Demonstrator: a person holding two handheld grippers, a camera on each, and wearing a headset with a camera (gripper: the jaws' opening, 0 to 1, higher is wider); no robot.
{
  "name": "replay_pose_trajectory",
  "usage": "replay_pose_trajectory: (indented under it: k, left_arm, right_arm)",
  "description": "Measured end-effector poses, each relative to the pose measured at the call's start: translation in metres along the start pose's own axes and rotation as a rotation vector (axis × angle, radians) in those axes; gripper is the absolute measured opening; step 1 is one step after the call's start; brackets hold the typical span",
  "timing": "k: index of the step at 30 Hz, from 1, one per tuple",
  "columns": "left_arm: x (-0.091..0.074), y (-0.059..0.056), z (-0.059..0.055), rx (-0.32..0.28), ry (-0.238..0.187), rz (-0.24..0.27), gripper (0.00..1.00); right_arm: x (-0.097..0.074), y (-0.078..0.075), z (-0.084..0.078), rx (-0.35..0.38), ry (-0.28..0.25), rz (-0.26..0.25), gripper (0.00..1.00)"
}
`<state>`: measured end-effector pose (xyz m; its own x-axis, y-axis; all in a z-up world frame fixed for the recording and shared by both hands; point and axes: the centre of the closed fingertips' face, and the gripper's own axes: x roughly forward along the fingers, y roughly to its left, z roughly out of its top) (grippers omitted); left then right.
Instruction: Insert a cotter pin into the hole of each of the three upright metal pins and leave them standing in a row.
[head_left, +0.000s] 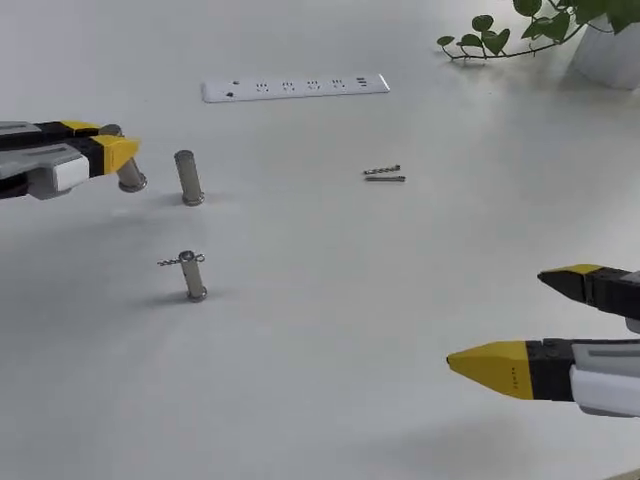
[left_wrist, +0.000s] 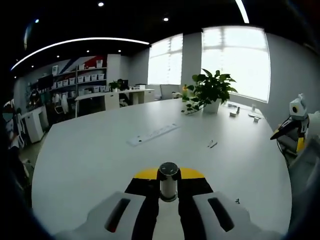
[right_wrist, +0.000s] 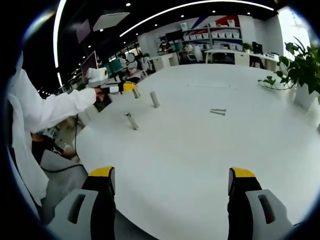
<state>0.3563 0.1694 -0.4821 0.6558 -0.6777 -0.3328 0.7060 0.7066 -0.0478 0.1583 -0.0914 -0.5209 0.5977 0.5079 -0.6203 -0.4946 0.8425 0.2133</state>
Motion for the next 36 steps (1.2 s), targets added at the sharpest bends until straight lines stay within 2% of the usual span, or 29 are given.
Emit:
replay_pose_trajectory:
  k: [4,8,9,16,19,22,24,26,28,30,36]
  left_arm:
    - [-0.01,-0.019,0.016,0.027,-0.023,-0.013,0.09]
    - [-0.016,-0.034,0.024,0.01,-0.043,-0.027,0.09]
    - [-0.017,-0.045,0.026,0.018,-0.044,-0.044,0.09]
    - [-0.018,-0.093,0.028,0.052,-0.041,-0.117,0.09]
    - [-0.016,-0.113,0.025,0.06,-0.036,-0.145,0.09]
    - [-0.014,-0.133,0.017,0.08,-0.019,-0.176,0.09]
    - [-0.011,-0.142,0.012,0.081,-0.008,-0.192,0.09]
    - [-0.01,-0.147,0.009,0.081,-0.005,-0.199,0.09]
    - [-0.008,-0.157,-0.001,0.083,0.014,-0.212,0.09]
    - [-0.006,-0.163,-0.009,0.083,0.032,-0.22,0.09]
    - [-0.003,-0.171,-0.031,0.059,0.066,-0.2,0.09]
  right_arm:
    - [-0.002,0.003,0.003,-0.009,-0.015,0.01,0.92]
    - [-0.006,0.004,0.004,-0.012,-0.031,0.015,0.92]
    - [-0.007,0.004,0.004,-0.012,-0.035,0.016,0.92]
    - [-0.011,0.006,0.001,-0.011,-0.044,0.022,0.91]
    - [-0.012,0.007,-0.001,-0.012,-0.048,0.027,0.91]
    - [-0.013,0.008,-0.002,-0.011,-0.051,0.029,0.91]
    - [-0.014,0.008,-0.002,-0.012,-0.054,0.03,0.91]
    - [-0.015,0.008,-0.002,-0.009,-0.057,0.031,0.91]
    - [-0.016,0.008,-0.003,-0.009,-0.06,0.031,0.91]
    - [-0.016,0.008,-0.004,-0.007,-0.062,0.031,0.91]
    - [-0.017,0.009,-0.007,-0.001,-0.062,0.031,0.91]
